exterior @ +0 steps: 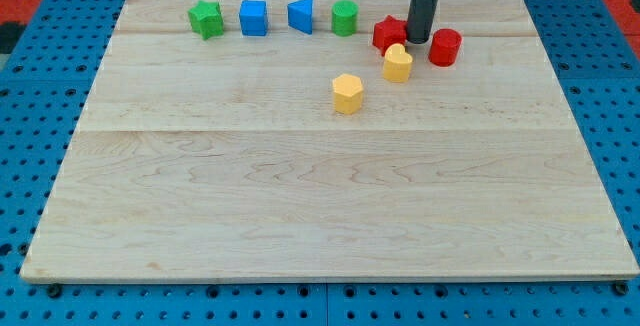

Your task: Put the heart in between the hexagon and red star

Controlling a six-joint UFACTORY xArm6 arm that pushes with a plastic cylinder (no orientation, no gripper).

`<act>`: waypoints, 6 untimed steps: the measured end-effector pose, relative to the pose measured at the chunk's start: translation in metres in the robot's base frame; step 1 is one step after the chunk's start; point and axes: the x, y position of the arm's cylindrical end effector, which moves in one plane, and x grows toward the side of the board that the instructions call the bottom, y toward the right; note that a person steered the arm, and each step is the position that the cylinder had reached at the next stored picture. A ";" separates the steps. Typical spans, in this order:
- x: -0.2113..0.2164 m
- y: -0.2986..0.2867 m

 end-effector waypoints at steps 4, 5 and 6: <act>0.053 0.082; 0.061 0.112; 0.061 0.137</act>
